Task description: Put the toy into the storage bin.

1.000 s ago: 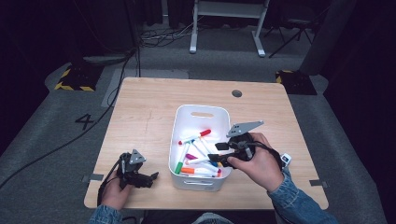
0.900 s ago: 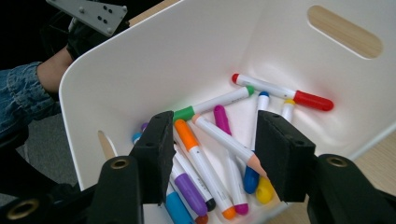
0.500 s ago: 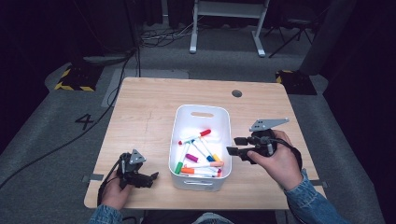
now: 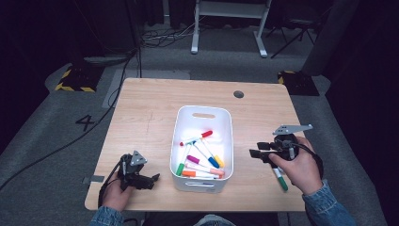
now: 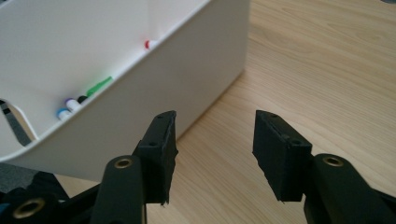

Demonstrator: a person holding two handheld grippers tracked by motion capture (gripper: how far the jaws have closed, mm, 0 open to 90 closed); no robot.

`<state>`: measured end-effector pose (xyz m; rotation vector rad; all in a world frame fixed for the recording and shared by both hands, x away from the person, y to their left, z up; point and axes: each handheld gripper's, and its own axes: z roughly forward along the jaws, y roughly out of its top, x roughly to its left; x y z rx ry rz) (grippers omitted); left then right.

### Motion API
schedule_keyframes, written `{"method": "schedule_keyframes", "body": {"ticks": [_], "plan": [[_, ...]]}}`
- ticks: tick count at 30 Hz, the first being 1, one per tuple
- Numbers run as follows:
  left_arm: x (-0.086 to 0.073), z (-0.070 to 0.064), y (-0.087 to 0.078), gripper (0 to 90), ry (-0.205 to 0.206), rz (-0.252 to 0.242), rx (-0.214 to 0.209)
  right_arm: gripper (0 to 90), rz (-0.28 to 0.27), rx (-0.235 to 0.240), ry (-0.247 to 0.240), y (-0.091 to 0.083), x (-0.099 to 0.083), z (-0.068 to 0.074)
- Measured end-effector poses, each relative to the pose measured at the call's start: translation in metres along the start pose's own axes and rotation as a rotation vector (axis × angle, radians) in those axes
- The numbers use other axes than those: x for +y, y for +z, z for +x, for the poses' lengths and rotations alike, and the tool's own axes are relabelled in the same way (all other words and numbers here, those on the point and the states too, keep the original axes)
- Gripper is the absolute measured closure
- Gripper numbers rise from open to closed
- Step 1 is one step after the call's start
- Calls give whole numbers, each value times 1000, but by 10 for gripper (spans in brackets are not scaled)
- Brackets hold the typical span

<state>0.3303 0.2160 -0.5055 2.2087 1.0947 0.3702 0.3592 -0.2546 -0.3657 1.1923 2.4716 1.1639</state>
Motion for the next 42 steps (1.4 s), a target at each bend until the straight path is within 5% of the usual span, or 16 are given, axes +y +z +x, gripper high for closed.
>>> {"method": "schedule_keyframes", "body": {"ticks": [20,42], "plan": [[0,0,0,0,1,1,0,599,89,-160,115,-14,-49,-50],[0,0,0,0,1,1,0,625,244,-227,152,14,-89,-71]]}}
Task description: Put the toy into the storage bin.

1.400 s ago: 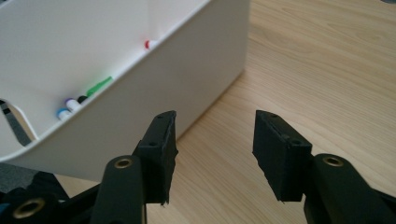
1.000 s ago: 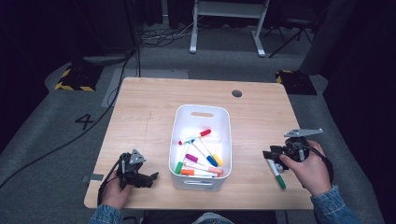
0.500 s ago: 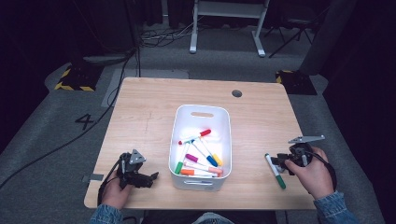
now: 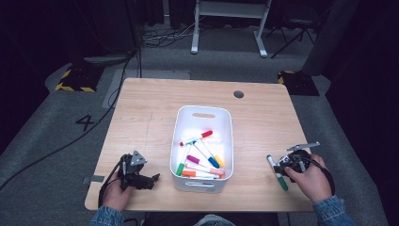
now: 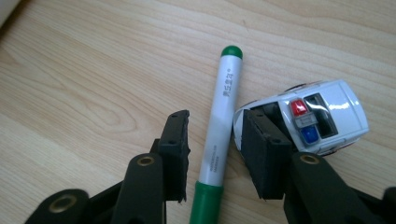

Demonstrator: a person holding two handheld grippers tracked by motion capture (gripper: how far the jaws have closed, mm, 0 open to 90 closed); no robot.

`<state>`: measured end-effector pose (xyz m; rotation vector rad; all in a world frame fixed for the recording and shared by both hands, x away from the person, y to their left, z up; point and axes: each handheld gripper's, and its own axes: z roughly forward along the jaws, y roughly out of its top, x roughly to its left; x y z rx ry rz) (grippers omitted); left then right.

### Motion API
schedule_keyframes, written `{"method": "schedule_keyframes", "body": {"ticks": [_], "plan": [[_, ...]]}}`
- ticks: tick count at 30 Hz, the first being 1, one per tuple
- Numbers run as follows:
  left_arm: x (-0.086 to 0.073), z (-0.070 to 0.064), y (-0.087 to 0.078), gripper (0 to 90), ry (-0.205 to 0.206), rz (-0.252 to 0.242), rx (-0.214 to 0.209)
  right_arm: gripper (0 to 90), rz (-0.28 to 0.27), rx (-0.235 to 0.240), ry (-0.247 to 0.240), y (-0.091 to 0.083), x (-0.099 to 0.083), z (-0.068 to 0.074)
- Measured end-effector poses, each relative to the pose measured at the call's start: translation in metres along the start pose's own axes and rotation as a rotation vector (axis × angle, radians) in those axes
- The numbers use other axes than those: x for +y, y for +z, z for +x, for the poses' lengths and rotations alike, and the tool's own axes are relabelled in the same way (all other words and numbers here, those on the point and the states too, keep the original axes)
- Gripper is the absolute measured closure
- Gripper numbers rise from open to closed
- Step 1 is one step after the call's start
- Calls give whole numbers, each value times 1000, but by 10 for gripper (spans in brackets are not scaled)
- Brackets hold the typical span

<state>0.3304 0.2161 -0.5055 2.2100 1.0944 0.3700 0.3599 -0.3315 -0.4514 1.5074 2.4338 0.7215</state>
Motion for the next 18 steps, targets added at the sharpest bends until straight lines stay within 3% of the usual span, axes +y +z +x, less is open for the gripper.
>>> {"method": "schedule_keyframes", "body": {"ticks": [18], "plan": [[0,0,0,0,0,0,0,692,56,6,-14,20,-2,6]]}}
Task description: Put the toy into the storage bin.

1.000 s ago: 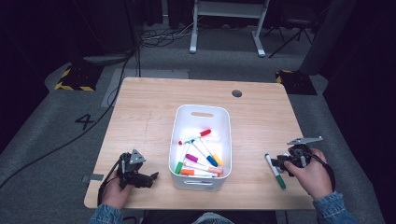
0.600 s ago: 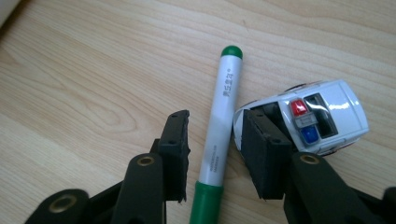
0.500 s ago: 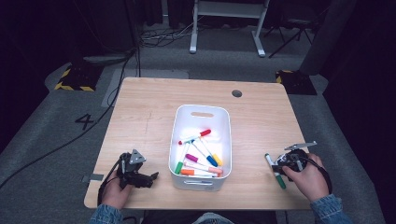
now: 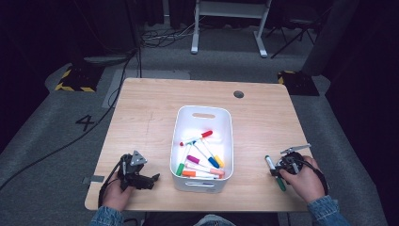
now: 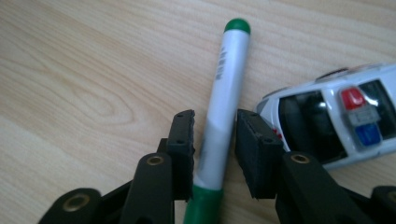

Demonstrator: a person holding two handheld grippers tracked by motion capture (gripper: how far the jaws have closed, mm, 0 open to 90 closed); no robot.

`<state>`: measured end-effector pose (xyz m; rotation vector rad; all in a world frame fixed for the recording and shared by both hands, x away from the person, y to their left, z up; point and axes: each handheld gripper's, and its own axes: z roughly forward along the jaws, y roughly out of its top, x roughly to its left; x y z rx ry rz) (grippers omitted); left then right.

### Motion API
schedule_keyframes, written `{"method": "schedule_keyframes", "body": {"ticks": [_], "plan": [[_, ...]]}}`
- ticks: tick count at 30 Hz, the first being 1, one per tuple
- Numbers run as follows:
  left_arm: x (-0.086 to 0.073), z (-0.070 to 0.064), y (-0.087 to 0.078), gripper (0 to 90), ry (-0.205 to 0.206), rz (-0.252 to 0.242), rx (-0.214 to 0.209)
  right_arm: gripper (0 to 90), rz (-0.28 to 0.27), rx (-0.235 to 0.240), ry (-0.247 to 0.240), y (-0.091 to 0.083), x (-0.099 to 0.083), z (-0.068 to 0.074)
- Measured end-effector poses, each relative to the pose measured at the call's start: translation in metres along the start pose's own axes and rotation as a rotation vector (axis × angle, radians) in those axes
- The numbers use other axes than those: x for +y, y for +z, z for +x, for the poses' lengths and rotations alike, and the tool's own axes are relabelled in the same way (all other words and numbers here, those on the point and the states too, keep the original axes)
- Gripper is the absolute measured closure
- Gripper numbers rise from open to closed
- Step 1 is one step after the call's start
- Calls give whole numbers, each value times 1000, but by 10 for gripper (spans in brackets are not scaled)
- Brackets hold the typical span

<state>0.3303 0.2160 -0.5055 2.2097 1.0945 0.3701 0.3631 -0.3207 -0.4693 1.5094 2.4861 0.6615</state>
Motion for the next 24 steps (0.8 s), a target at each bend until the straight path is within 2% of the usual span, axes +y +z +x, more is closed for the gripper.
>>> {"method": "schedule_keyframes", "body": {"ticks": [2,3,5,9,16,24], "plan": [[0,0,0,0,0,0,0,728,0,-17,-10,1,1,2],[0,0,0,0,0,-1,0,759,4,-27,0,1,1,4],[0,0,0,0,0,0,0,770,10,-47,-8,1,2,6],[0,0,0,0,0,-1,0,772,14,-54,1,1,3,9],[0,0,0,0,0,-1,0,773,-2,-16,15,-4,6,7],[0,0,0,0,0,0,0,772,-25,-17,6,-13,10,8]]}}
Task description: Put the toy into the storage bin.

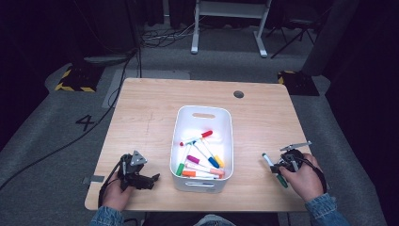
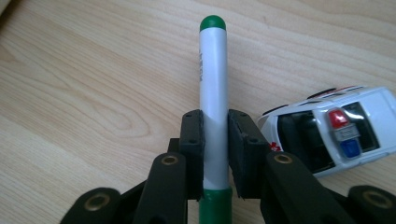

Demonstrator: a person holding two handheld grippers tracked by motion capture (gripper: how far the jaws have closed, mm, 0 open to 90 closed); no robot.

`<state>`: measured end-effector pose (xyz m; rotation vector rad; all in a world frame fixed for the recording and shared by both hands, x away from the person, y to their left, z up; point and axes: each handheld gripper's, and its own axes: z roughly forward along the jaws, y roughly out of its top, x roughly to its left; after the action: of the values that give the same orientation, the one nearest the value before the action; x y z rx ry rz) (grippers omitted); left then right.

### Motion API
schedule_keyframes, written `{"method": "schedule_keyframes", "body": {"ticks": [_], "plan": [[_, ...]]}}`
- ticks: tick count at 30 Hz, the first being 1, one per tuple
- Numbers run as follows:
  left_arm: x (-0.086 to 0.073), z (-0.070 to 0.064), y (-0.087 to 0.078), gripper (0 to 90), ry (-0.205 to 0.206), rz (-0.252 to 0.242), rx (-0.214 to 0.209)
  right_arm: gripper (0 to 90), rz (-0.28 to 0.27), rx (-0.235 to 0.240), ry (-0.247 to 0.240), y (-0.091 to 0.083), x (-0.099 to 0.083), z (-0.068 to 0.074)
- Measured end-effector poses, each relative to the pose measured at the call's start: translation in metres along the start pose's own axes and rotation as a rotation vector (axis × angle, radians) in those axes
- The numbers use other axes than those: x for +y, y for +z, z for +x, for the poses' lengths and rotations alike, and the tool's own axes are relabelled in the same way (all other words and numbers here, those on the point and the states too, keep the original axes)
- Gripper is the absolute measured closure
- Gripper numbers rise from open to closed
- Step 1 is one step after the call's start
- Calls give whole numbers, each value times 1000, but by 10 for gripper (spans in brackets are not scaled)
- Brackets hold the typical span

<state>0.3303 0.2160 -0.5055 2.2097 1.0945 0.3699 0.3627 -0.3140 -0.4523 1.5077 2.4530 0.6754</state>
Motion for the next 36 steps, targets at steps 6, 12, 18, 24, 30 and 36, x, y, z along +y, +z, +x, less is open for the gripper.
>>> {"method": "schedule_keyframes", "body": {"ticks": [6,12,18,24,30,36], "plan": [[0,0,0,0,0,-1,0,772,-41,11,-5,-12,5,1],[0,0,0,0,0,0,0,772,-92,46,-25,-26,12,8],[0,0,0,0,0,0,0,773,-110,63,-48,-37,19,15],[0,0,0,0,0,1,0,772,-140,93,-65,-50,27,23],[0,0,0,0,0,1,0,772,-170,125,-89,-62,36,30],[0,0,0,0,-6,3,-1,772,-184,128,-130,-73,47,43]]}}
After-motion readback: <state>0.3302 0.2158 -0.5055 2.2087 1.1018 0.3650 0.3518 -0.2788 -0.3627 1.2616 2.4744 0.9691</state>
